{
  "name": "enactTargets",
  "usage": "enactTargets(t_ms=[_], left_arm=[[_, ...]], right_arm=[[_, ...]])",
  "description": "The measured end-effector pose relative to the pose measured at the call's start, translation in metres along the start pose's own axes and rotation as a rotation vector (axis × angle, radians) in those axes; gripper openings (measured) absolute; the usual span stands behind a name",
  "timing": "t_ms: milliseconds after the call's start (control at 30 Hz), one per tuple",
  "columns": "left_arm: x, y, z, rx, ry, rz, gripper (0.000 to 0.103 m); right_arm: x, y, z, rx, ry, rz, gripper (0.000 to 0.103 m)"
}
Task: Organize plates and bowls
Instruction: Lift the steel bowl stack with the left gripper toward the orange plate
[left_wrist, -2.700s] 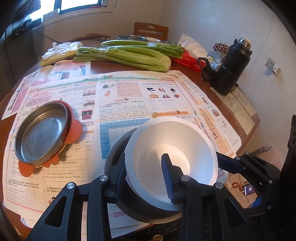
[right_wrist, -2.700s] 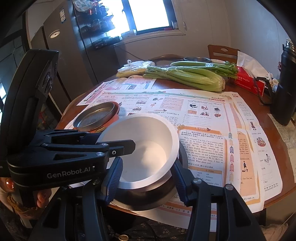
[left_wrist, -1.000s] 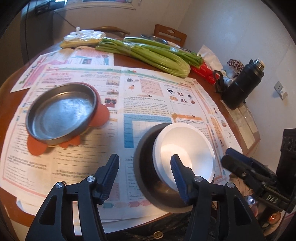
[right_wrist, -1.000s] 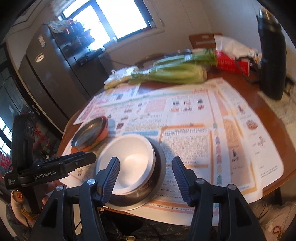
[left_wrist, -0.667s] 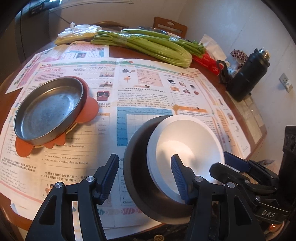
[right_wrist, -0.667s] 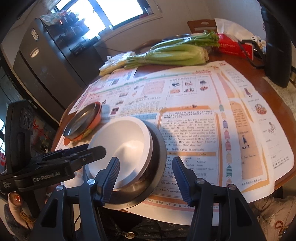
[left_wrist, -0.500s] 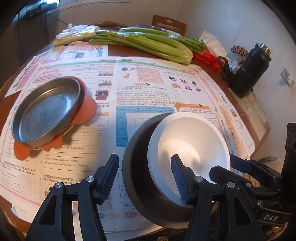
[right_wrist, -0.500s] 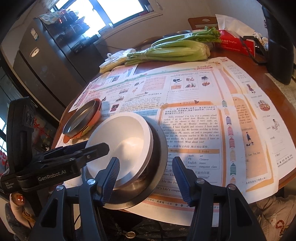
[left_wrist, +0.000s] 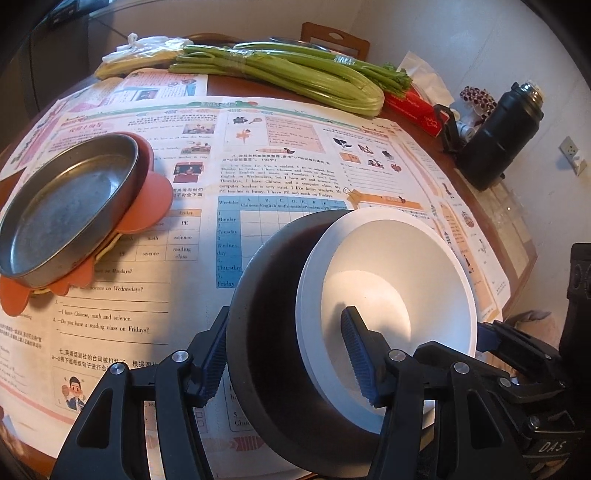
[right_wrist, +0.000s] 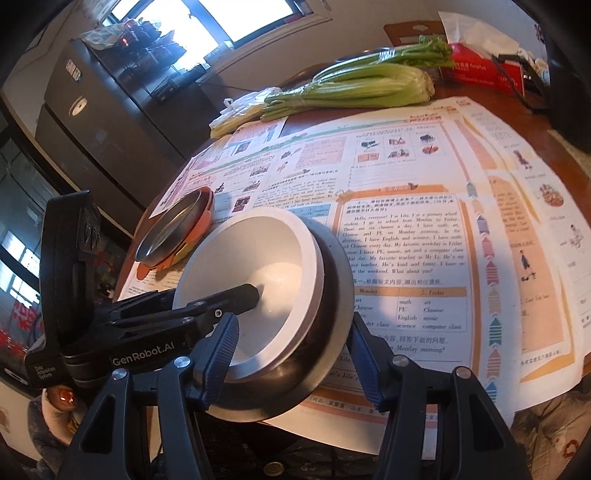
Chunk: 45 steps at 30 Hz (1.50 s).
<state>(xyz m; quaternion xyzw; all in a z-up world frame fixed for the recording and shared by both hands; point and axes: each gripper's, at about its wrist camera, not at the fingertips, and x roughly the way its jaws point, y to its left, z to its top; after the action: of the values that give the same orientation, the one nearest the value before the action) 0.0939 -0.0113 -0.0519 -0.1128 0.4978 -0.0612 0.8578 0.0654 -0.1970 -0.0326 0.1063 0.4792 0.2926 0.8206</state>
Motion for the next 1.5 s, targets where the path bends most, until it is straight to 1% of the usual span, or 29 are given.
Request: enactTargets(t_ms=[33,67,200,267,467,767,933,1167,1367,1500], left_arm=[[0.0,0.0,0.0,-0.002,0.0,-0.003,0.06],[0.0,0.001,-0.001,-0.011,0.002,-0.015,0.058],[0.0,-0.002,-0.003,-0.005,0.011,-0.068,0.057],[-0.001,-0.003,-0.004,-0.002,0.011,-0.063,0.056],[-0.006,-0.003,-0.004,-0.019,0.014,-0.078,0.056],[-0.032,-0.001,-0.003,-0.026,-0.034,-0.074,0.056],[-0.052,0.006,-0.004,-0.035,-0.074,-0.064,0.056],[-0.087,0.02,-0.006,-0.055,-0.154,-0.037,0.056],[-0.114,0.042,-0.009,-0.084,-0.218,-0.02,0.056],[-0.127,0.054,-0.003,-0.091,-0.257,-0.009,0.056]], right_arm=[[0.0,0.0,0.0,0.001,0.001,0.002,0.059],[0.001,0.0,0.0,0.0,0.001,0.004,0.059],[0.003,0.002,0.0,-0.009,0.003,0.006,0.058],[0.005,0.004,-0.001,-0.022,0.004,-0.006,0.057],[0.001,0.01,-0.001,-0.045,-0.013,-0.031,0.056],[-0.015,0.026,0.003,-0.085,-0.048,-0.03,0.056],[-0.021,0.043,0.005,-0.113,-0.06,-0.023,0.056],[-0.029,0.075,0.011,-0.174,-0.092,-0.009,0.056],[-0.028,0.106,0.018,-0.222,-0.1,0.01,0.057],[-0.024,0.124,0.026,-0.25,-0.096,0.016,0.056]])
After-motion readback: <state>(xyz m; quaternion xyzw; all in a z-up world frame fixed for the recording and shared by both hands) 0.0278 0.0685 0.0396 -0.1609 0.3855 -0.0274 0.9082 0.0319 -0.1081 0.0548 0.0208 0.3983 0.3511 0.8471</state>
